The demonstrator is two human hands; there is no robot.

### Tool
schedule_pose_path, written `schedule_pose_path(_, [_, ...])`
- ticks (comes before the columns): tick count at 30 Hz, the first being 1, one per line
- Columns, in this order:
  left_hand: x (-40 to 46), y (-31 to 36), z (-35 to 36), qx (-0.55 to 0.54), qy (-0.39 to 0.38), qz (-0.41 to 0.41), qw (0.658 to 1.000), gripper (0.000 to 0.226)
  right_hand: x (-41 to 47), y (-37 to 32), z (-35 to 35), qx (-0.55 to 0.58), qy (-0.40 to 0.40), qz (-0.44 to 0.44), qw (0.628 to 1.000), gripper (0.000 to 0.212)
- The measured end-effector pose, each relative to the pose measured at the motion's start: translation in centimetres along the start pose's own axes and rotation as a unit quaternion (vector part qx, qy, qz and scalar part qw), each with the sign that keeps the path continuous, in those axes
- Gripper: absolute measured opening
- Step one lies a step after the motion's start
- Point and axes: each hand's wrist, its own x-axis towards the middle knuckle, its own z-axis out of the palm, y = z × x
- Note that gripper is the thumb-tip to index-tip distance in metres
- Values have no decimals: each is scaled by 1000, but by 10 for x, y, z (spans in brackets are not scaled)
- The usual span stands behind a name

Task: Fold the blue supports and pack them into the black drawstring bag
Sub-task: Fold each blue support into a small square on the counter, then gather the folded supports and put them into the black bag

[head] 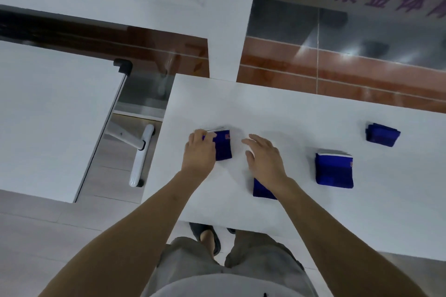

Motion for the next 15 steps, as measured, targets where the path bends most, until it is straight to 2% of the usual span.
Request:
schedule_pose_path(2, [-9,17,2,-74,3,-19,997,29,-21,15,-5,16,47,17,999,36])
schedule_pose_path(7, [-40,58,35,-194,-100,-36,975,29,-64,48,-6,36,104,89,990,26])
schedule_pose_path(9, [-49,70,49,-216,-131,-56,966,33,-78,59,0,49,94,123,987,25])
schedule_pose_path(15, [-62,84,85,-202,-192,-76,957,43,-102,74,20,133,-20,236,962,33])
